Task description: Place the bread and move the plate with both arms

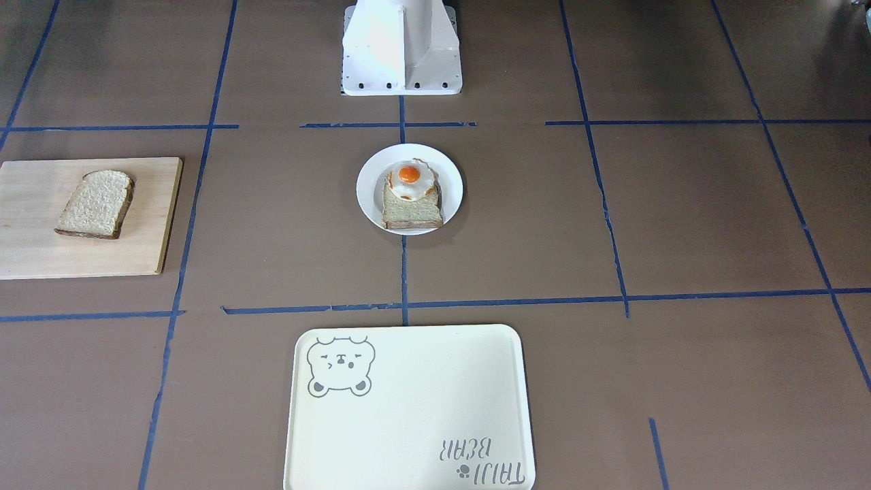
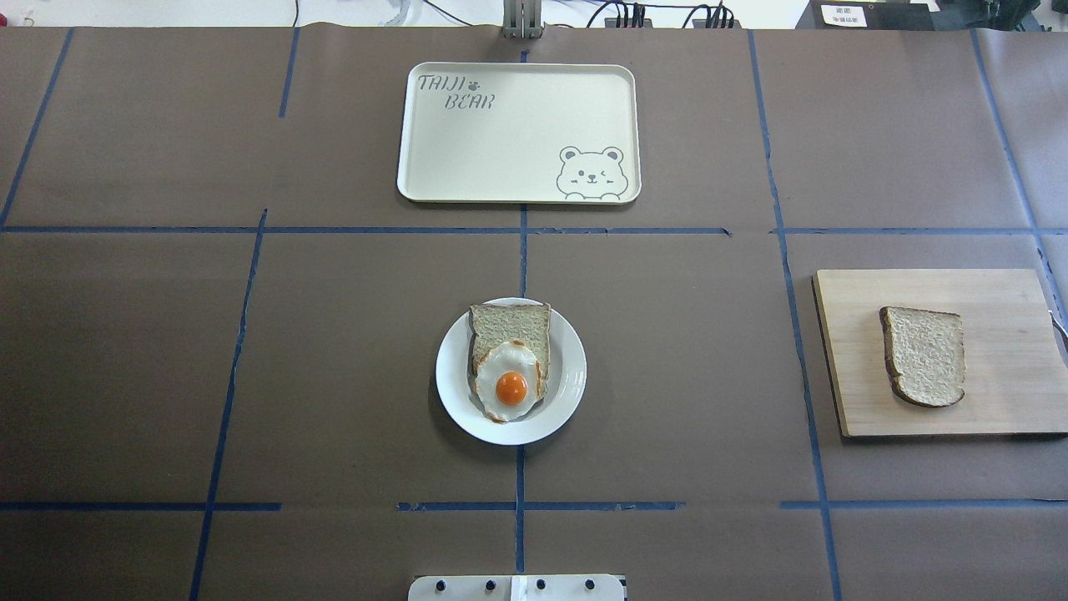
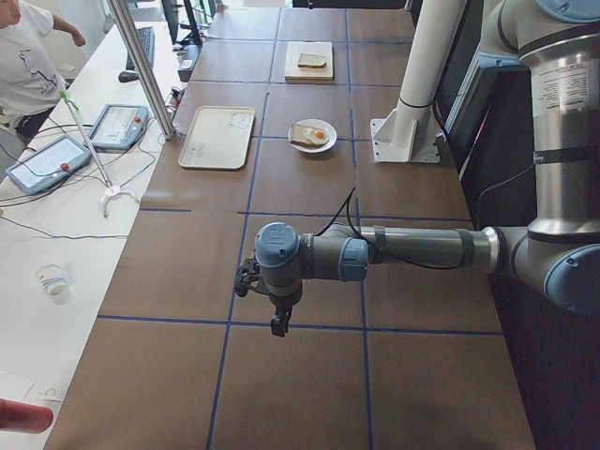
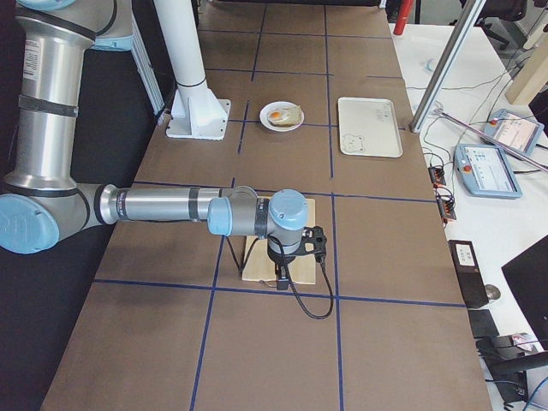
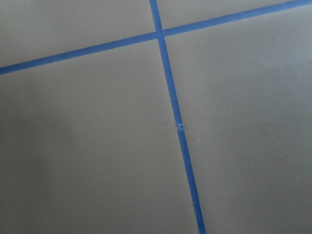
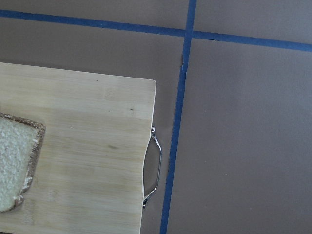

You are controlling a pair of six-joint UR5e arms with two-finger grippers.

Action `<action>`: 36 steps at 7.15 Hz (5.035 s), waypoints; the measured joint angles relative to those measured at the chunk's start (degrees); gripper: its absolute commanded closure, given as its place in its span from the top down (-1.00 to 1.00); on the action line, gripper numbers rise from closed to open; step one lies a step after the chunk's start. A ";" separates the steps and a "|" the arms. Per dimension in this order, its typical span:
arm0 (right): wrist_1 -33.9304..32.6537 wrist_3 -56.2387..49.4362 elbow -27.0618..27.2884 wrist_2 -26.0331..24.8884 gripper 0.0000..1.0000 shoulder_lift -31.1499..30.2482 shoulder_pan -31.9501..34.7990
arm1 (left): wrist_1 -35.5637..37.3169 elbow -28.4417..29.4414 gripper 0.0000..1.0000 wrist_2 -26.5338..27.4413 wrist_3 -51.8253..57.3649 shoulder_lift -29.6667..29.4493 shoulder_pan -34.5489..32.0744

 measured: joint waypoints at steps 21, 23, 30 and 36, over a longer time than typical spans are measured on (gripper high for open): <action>60.54 65.23 -10.44 -10.28 0.59 -2.90 -32.75 | -0.08 -0.13 1.00 -0.12 -0.25 0.02 -0.01; 60.54 65.22 -10.78 -10.23 0.45 -2.95 -32.98 | -0.09 -0.10 1.00 -0.15 -0.20 0.02 0.00; 60.63 65.22 -10.69 -10.10 -1.00 -2.89 -33.92 | -0.01 0.00 1.00 -0.09 -0.13 0.02 -0.01; 60.36 65.61 -4.92 -3.26 -1.00 -2.27 -32.45 | -0.08 -0.12 1.00 -0.17 -0.25 0.02 0.00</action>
